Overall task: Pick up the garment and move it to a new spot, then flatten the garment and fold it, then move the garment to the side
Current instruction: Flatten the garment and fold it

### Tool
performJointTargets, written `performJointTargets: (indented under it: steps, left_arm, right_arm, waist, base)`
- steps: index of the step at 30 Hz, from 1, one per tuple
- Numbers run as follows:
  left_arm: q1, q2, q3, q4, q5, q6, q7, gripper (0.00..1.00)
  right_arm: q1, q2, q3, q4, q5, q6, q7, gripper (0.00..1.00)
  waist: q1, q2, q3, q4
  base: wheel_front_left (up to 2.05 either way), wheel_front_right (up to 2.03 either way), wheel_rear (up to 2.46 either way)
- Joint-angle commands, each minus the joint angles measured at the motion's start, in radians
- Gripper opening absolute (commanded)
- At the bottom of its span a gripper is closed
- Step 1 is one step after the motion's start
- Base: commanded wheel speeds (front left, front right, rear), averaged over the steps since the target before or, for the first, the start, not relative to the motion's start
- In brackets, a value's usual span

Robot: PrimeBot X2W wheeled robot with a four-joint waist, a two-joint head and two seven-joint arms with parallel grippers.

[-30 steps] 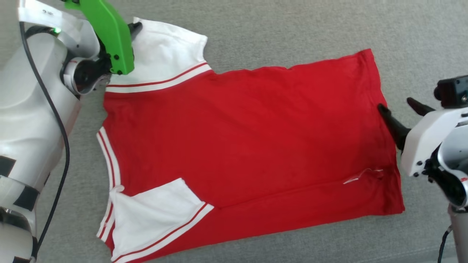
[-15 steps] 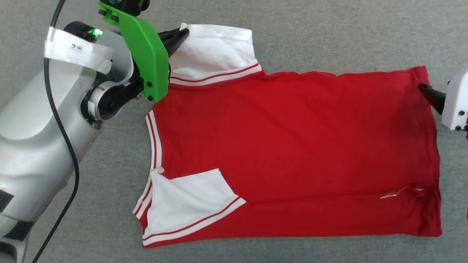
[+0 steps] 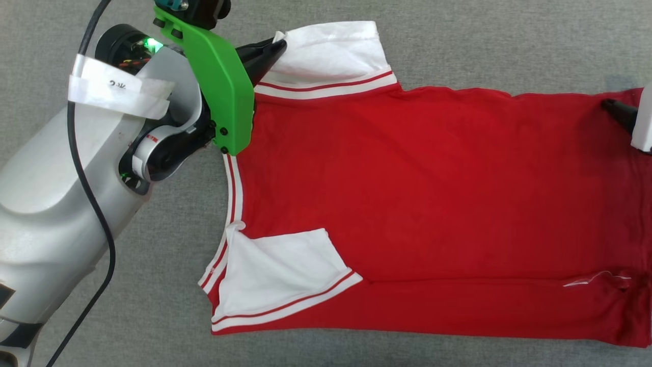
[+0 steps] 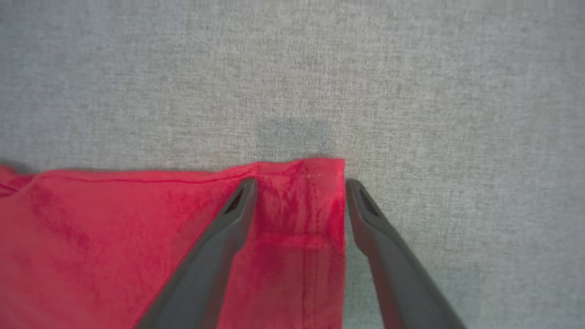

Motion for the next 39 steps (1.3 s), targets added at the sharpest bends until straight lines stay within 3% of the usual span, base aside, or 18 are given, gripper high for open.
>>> performJointTargets:
  steps: [1, 5, 6, 7, 8, 9, 19, 28, 39]
  left_arm:
    - [0.014, 0.000, 0.002, -0.006, 0.012, 0.005, -0.008, 0.00]
    - [0.019, -0.003, -0.001, -0.011, 0.012, 0.004, -0.015, 0.00]
    - [0.021, -0.003, -0.002, -0.011, 0.011, 0.004, -0.017, 0.00]
    - [0.023, -0.003, -0.002, -0.010, 0.011, 0.004, -0.018, 0.00]
    - [0.025, -0.002, -0.001, -0.007, 0.011, 0.004, -0.021, 0.00]
    - [0.027, -0.002, -0.001, -0.005, 0.011, 0.003, -0.024, 0.00]
    - [0.088, -0.001, 0.020, 0.006, -0.017, 0.012, -0.086, 0.00]
    - [0.236, 0.048, 0.039, -0.036, -0.055, 0.051, -0.153, 0.00]
    - [0.430, 0.096, 0.024, -0.139, -0.098, 0.109, -0.195, 0.00]
  right_arm:
    - [-0.004, 0.005, 0.007, 0.017, -0.006, -0.001, -0.007, 1.00]
    - [0.009, 0.004, 0.031, 0.044, 0.006, -0.001, -0.009, 1.00]
    - [0.012, 0.003, 0.037, 0.049, 0.010, -0.001, -0.007, 0.84]
    - [0.014, 0.002, 0.042, 0.053, 0.013, -0.001, -0.008, 0.35]
    - [0.016, 0.000, 0.048, 0.055, 0.015, -0.001, -0.012, 0.05]
    - [0.018, -0.002, 0.054, 0.057, 0.017, -0.001, -0.016, 0.00]
    - [0.035, -0.007, 0.043, 0.070, 0.045, -0.001, -0.190, 0.00]
    - [0.139, -0.036, 0.053, 0.058, 0.130, -0.001, -0.362, 0.00]
    - [0.351, -0.065, 0.063, -0.011, 0.253, -0.001, -0.426, 0.00]
  waist:
    - [0.0000, 0.0000, 0.010, 0.013]
    - [0.0000, 0.0000, 0.012, 0.021]
    - [0.0000, 0.0000, 0.011, 0.022]
    - [0.0000, 0.0000, 0.010, 0.023]
    - [0.0000, 0.0000, 0.008, 0.023]
    - [0.0000, 0.0000, 0.006, 0.023]
    - [0.0000, 0.0000, -0.063, 0.012]
    - [0.0000, 0.0000, -0.220, -0.003]
    - [0.0000, 0.0000, -0.320, 0.010]
  base:
    - [0.00, 0.00, 0.00]
    - [0.00, 0.00, 0.00]
    - [0.00, 0.00, 0.00]
    - [0.00, 0.00, 0.00]
    - [0.00, 0.00, 0.00]
    - [0.00, 0.00, 0.00]
    - [0.00, 0.00, 0.00]
    - [0.00, 0.00, 0.00]
    - [0.00, 0.00, 0.00]
